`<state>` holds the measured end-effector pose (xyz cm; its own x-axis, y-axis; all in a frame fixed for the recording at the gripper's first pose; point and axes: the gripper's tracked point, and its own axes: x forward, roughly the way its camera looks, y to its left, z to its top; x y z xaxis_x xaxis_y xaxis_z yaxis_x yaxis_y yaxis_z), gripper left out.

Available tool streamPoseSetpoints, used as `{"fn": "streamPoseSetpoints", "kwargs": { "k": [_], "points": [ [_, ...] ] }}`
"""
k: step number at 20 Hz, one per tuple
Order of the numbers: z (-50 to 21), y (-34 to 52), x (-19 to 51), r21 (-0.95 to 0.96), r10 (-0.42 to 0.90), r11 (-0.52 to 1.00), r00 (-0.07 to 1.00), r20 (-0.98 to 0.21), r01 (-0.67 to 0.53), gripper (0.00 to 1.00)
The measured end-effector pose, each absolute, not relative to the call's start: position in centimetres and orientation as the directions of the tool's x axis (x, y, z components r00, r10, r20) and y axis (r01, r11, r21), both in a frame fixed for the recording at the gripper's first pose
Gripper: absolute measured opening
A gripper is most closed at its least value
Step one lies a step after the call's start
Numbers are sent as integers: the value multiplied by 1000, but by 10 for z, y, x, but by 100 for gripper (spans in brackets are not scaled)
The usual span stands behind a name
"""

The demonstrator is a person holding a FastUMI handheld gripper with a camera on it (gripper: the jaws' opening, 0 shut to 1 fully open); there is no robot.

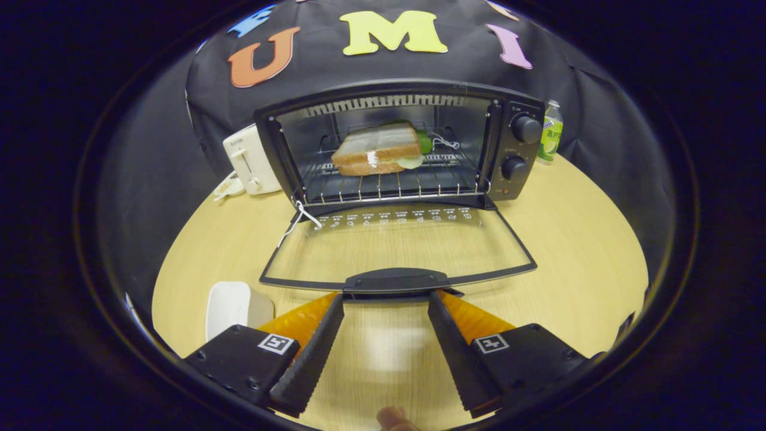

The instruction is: Open the toaster oven, put the food inside, and close the toaster oven door.

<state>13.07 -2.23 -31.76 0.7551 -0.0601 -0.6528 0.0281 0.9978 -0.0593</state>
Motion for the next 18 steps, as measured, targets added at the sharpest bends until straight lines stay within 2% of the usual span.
{"fn": "streamPoseSetpoints", "kwargs": {
  "k": [18],
  "points": [
    [-270, -17, 137, -91, -94, 994, 879, -468, 58, 94]
  ]
}}
